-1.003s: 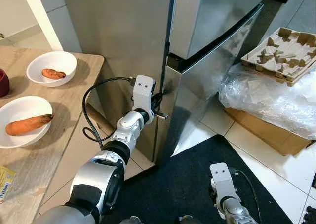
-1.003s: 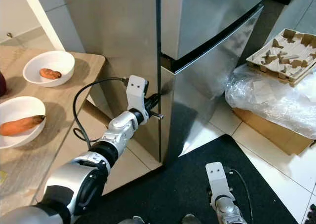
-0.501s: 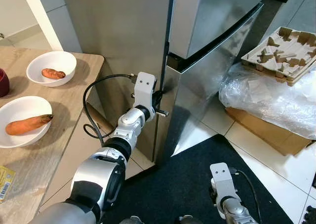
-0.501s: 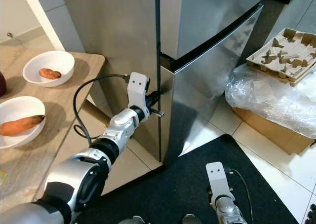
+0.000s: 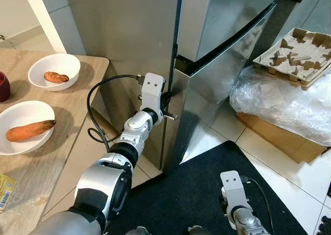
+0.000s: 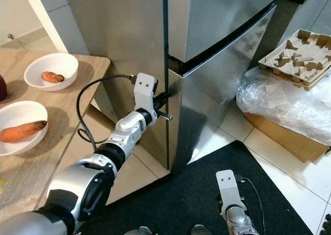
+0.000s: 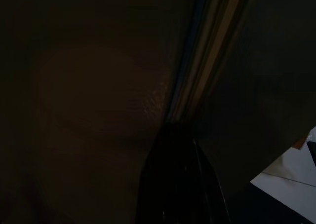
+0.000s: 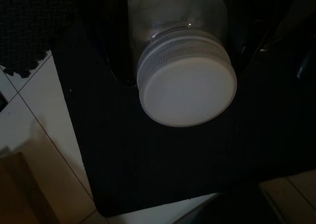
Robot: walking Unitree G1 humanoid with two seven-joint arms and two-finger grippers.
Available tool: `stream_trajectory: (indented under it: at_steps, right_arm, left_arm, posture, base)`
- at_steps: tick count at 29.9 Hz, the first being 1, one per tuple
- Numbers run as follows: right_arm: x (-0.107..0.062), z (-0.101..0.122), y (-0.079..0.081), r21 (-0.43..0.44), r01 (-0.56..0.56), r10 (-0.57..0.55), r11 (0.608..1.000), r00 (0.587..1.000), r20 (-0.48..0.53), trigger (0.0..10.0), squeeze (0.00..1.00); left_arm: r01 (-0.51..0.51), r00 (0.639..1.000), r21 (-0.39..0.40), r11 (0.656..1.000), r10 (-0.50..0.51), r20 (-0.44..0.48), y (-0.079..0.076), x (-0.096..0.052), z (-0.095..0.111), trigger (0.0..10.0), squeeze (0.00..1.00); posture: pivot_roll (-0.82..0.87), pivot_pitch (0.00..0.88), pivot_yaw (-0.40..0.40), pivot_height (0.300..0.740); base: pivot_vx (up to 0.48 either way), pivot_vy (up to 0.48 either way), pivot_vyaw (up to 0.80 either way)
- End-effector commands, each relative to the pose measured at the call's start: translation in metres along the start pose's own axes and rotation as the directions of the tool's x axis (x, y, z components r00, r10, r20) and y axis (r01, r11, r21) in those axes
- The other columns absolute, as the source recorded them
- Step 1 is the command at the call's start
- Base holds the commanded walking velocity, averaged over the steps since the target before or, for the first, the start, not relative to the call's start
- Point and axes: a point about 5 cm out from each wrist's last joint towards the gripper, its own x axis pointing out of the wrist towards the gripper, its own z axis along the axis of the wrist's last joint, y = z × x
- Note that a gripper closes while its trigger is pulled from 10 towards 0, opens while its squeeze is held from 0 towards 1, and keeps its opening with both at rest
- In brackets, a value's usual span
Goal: Restocking fridge
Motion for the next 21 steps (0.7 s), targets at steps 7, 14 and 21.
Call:
stream_trajectory:
  at_steps: [7,14,21]
  right_arm:
    - [-0.001,-0.005,0.001,0.02,0.005,-0.005,1.0,1.0,-0.015,10.0,0.0]
    - [-0.001,-0.003,0.002,0.024,0.005,-0.005,1.0,1.0,-0.013,10.0,0.0]
    - [-0.001,-0.002,0.002,0.026,0.005,-0.005,1.0,1.0,-0.012,10.0,0.0]
  left_arm:
    - [0.136,0.991,0.027,0.99,-0.136,-0.004,-0.036,0.01,-0.001,10.0,0.0]
    - [0.154,0.988,0.027,0.988,-0.154,-0.002,-0.043,0.012,-0.001,10.0,0.0]
    - [0.158,0.987,0.026,0.987,-0.158,0.002,-0.046,0.013,0.001,10.0,0.0]
  posture:
    - [-0.1,0.208,0.033,0.74]
    - [-0.1,0.205,0.034,0.74]
    - [-0.11,0.199,0.036,0.74]
  base:
    - [0.0,0.0,0.0]
    - [0.0,0.0,0.0]
    - [0.0,0.0,0.0]
